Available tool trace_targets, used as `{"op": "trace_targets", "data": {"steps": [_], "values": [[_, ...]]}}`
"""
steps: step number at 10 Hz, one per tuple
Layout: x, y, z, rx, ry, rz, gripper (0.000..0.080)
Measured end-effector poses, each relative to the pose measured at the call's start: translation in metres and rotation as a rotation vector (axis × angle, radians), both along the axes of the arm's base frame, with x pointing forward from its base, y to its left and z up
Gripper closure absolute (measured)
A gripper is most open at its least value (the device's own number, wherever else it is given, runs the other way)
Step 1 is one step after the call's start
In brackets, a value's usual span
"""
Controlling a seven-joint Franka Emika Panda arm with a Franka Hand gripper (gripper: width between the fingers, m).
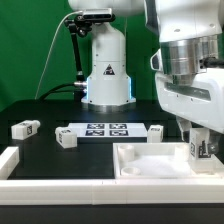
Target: Assemble one leg
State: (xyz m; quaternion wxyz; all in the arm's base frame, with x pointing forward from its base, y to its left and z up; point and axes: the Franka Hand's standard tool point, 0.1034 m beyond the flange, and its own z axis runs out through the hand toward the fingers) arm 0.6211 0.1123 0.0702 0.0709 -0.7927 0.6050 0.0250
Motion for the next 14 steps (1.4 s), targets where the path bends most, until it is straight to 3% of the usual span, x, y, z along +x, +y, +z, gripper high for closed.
{"op": "trace_targets", "data": {"steps": [5,7,10,11,12,14], "values": [[-0.0003,0.002,0.0003,-0.054,-0.086,0.676,0.0151],[0.0012,-0.0003,0.0002,-0.113,-0.111,1.04,0.0151],[0.0035,-0.0014,0.0012,-0.149,-0.13,1.313,0.0151],[0.0035,-0.0017,0.0012,-0.15,-0.131,1.327,0.0272],[0.0035,-0.0017,0.0012,-0.149,-0.131,1.324,0.0272],[0.0035,-0.0013,0.0012,-0.147,-0.127,1.274,0.0508]]}}
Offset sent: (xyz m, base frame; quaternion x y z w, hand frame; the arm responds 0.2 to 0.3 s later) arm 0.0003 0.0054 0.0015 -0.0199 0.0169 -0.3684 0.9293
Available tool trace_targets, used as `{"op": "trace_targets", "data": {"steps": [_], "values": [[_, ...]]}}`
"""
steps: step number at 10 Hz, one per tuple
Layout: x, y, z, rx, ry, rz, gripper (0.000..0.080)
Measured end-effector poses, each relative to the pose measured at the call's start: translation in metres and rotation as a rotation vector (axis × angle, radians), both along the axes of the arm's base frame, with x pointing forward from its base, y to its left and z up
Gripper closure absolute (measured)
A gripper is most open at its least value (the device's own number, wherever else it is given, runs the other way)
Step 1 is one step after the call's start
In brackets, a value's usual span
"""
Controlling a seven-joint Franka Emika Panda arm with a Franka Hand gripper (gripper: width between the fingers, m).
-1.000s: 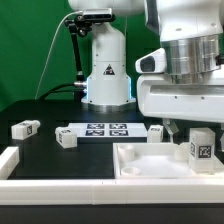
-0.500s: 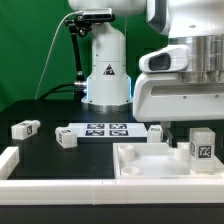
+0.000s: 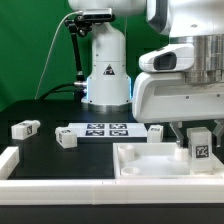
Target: Assemble one leg
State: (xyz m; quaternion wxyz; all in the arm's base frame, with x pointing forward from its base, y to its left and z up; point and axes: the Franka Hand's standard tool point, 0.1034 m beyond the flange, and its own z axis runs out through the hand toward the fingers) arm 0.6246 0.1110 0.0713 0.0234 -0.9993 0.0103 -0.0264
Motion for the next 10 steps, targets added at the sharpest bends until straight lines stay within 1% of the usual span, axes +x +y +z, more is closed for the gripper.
{"op": "trace_targets", "data": {"steps": [2,4,5,7,10], "values": [[-0.0001,0.0004,0.0,0.004,0.002,-0.029,0.0507],[-0.0011,0.0001,-0.0007,0.061,0.003,-0.389,0.0507],[-0.0028,0.0005,-0.001,0.078,-0.011,-0.521,0.0507],[-0.0024,-0.001,-0.0022,0.13,-0.007,-0.77,0.0507],[-0.0047,0.0044,-0.0038,0.183,0.051,-1.27,0.0507]]}}
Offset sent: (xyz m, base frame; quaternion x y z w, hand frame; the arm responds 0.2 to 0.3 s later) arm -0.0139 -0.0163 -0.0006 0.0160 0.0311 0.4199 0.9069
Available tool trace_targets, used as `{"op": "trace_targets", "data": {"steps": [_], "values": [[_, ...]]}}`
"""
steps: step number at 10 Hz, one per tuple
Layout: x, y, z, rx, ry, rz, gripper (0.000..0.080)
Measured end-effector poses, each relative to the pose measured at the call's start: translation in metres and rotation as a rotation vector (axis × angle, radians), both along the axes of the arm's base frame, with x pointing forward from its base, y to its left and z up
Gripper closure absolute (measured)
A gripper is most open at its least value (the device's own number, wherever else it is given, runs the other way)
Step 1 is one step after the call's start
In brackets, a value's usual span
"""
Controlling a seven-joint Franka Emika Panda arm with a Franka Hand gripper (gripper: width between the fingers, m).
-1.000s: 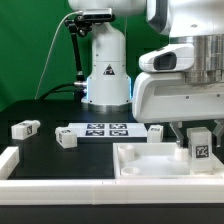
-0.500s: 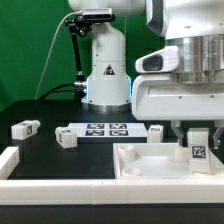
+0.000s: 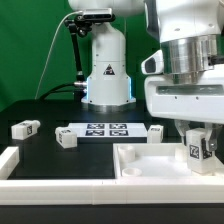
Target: Assemble one leg
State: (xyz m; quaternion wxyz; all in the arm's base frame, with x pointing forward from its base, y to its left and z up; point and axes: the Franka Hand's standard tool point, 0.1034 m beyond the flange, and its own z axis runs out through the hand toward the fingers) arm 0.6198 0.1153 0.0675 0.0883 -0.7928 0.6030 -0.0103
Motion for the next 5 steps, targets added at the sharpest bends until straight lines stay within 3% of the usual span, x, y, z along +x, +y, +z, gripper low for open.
{"op": "trace_targets", "data": {"steps": [5], "values": [[0.0009,0.0018,-0.001,0.154,0.1,-0.689,0.0507]]}}
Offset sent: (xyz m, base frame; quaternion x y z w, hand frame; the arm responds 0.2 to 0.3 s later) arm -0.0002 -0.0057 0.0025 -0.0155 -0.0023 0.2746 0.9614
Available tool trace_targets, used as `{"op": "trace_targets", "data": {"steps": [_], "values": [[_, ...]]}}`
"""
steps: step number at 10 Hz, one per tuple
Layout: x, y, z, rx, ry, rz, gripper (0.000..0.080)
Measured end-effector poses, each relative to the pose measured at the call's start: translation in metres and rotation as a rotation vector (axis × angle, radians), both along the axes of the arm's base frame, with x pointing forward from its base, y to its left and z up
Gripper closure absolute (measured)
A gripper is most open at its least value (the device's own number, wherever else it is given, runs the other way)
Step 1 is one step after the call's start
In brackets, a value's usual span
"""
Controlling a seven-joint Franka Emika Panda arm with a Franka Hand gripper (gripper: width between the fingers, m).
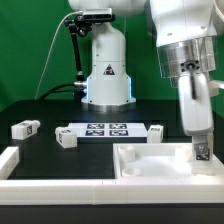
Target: Assemble one leg
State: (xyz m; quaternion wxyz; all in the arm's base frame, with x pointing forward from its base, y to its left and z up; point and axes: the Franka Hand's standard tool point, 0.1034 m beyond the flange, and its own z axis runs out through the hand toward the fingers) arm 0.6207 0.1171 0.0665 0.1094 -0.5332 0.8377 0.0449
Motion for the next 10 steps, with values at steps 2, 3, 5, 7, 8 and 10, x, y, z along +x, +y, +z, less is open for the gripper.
{"op": "trace_targets", "data": {"steps": [2,3,5,7,8,10], "values": [[0.0004,0.0005,-0.001,0.029,0.014,-0.109,0.0507],[0.0003,0.0006,-0.001,0.025,0.008,-0.079,0.0507],[-0.001,0.0018,-0.0013,0.016,0.0,0.026,0.0266],[-0.0027,0.0033,-0.001,-0.004,-0.025,0.257,0.0161],[-0.0047,0.0054,-0.001,-0.022,-0.037,0.418,0.0161],[-0.0032,0.0057,-0.0003,-0.063,-0.075,0.754,0.015]]}}
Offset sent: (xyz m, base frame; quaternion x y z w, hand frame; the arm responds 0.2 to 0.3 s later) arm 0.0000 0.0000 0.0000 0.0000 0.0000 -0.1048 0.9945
